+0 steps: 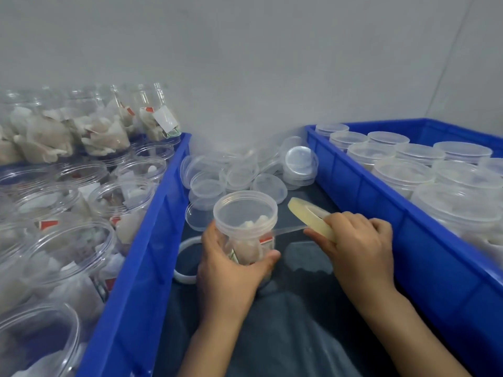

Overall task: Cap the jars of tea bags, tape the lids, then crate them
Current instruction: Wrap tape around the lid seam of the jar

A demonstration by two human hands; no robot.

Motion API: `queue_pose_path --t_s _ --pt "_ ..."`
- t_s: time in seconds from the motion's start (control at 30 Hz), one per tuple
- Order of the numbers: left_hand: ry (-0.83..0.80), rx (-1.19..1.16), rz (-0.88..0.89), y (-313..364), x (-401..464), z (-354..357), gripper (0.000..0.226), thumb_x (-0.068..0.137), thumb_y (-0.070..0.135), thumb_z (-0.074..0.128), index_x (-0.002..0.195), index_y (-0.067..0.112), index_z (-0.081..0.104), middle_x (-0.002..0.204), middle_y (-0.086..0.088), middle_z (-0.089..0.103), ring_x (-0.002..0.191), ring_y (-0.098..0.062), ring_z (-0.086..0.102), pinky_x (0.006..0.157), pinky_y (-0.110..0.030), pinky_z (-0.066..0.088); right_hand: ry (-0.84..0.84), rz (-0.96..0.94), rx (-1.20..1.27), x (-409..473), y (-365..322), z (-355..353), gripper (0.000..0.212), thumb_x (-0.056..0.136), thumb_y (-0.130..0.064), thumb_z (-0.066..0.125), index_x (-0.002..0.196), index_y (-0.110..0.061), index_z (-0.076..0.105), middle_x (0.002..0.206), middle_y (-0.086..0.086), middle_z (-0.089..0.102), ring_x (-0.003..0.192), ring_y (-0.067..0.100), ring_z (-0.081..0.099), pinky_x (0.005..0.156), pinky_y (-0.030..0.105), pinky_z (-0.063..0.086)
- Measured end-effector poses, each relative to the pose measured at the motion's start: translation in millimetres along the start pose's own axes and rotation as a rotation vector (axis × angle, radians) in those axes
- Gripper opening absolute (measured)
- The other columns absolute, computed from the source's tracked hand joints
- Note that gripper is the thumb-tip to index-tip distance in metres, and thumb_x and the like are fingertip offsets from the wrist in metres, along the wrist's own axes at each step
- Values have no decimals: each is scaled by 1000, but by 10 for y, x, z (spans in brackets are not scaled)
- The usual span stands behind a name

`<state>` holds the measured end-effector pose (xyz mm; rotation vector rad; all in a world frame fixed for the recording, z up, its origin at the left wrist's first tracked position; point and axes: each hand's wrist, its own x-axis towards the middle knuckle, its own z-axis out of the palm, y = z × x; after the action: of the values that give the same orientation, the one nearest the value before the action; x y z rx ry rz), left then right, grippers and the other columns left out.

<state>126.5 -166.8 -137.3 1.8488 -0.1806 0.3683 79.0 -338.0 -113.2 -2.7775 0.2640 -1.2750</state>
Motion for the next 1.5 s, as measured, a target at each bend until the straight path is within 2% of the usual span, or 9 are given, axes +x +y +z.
queue_pose_path --t_s 0.13,0.4,0.6,0.83,0.97,1.1,1.2,1.4,1.5 --pt "10 -23 51 109 -103 -61 98 33 63 76 120 37 40 116 11 54 104 -4 56 85 -21 45 -93 66 68 52 66 -45 56 88 -59 32 80 -12 62 76 2 62 71 25 58 75 37 26" --pt "-292 -417 -112 364 -172 -120 94 27 44 80 112 16 52 104 -15 64 94 -28 67 87 -52 52 -282 102 36 147 72 -75 50 84 -66 27 89 -26 57 85 -11 58 83 12 53 82 32 24" --pt "-424 -594 -128 400 -198 -129 89 27 34 79 110 13 54 93 -14 65 76 -17 70 56 -20 52 -283 115 15 168 60 -11 32 89 -50 45 70 -25 43 68 -11 46 70 15 48 77 31 24" --pt "-670 -645 -110 385 -204 -135 75 38 31 81 108 18 61 89 -9 68 85 -27 69 64 -27 53 -223 76 84 139 26 -52 12 88 -24 53 77 -19 55 74 -6 57 71 16 52 77 29 29" --pt "-750 -577 -42 402 -209 -69 95 37 66 84 118 28 55 107 -15 62 102 -28 65 84 -43 54 -192 94 181 117 -53 -92 17 83 -22 61 69 -14 56 67 0 59 66 20 54 75 33 33" --pt "-676 -730 -220 426 -184 3 115 23 86 71 116 19 57 99 -6 73 94 -20 70 74 -31 56 -105 143 168 105 -88 -105 17 70 -17 65 58 -11 55 55 0 54 53 21 51 66 37 40" --pt "-508 -685 -298 389 -214 -25 109 40 91 61 129 30 52 113 2 69 108 -19 64 96 -40 47 -62 160 148 68 -147 -90 27 56 -5 77 52 -12 51 47 -1 49 45 22 47 60 34 41" --pt "270 -148 285 348 -238 5 16 89 46 57 92 31 60 91 13 63 83 0 59 71 -25 49 -68 120 59 48 -213 -43 33 46 -4 82 50 -13 50 45 -2 47 41 19 45 53 31 40" --pt "285 -15 486 327 -372 36 43 94 42 45 106 8 68 100 1 68 91 -10 63 77 -27 51 -84 157 58 41 -226 -28 36 44 -2 83 50 -13 49 45 -2 47 41 20 45 51 29 35"
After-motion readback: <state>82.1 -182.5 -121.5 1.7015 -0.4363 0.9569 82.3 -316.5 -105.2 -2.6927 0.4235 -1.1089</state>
